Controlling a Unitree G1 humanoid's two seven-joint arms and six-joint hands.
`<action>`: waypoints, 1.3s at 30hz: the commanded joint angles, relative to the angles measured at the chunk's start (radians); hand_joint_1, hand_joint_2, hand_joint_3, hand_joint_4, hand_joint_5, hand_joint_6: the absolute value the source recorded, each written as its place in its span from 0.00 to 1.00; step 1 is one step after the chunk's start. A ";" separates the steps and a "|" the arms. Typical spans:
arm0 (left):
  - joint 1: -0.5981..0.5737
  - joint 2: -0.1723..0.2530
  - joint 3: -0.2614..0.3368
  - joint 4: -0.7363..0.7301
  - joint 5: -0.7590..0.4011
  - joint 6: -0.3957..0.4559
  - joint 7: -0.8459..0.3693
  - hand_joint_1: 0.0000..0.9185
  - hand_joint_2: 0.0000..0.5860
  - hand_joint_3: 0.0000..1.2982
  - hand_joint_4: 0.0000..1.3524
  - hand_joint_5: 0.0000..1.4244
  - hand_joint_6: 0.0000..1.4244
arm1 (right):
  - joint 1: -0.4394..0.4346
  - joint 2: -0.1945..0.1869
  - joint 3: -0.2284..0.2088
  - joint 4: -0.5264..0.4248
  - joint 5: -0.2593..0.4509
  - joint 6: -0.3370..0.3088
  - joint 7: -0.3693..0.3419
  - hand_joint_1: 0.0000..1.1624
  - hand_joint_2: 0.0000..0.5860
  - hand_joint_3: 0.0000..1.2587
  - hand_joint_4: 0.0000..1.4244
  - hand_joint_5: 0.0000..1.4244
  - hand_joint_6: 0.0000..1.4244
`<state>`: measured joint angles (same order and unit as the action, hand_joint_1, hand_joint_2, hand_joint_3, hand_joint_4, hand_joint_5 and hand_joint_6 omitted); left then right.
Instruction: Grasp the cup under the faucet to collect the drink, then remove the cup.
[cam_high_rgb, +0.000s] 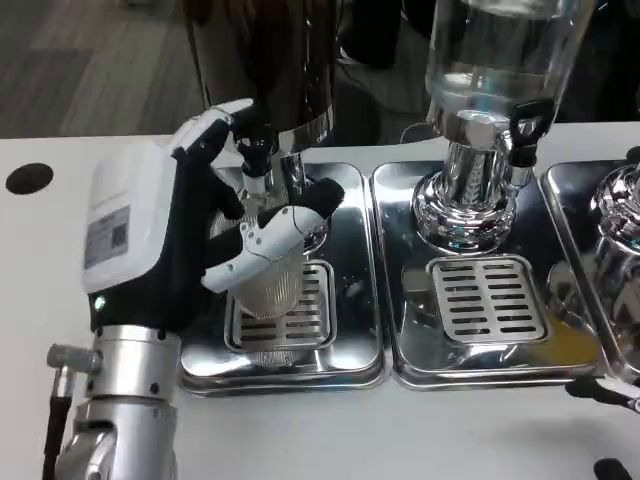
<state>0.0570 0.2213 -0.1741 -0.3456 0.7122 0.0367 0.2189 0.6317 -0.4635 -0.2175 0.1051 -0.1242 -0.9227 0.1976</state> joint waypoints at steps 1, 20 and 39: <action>0.034 0.010 -0.009 -0.010 0.000 -0.020 -0.024 0.00 0.02 0.30 0.26 0.60 0.58 | 0.001 0.001 0.005 -0.016 0.002 -0.009 0.005 0.50 0.71 0.21 0.13 0.13 0.02; 0.029 0.008 -0.008 -0.001 -0.008 -0.027 -0.029 0.00 0.01 0.30 0.26 0.60 0.59 | -0.003 0.000 0.009 -0.018 0.001 -0.005 0.005 0.50 0.71 0.21 0.13 0.13 0.02; 0.037 0.008 -0.004 -0.006 -0.015 -0.033 -0.025 0.00 0.01 0.31 0.26 0.60 0.59 | 0.001 0.004 0.011 -0.034 -0.003 0.000 0.003 0.50 0.71 0.21 0.12 0.13 0.02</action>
<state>0.0763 0.2217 -0.1712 -0.3588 0.7058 0.0230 0.2169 0.6290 -0.4633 -0.2086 0.0821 -0.1258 -0.9223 0.1977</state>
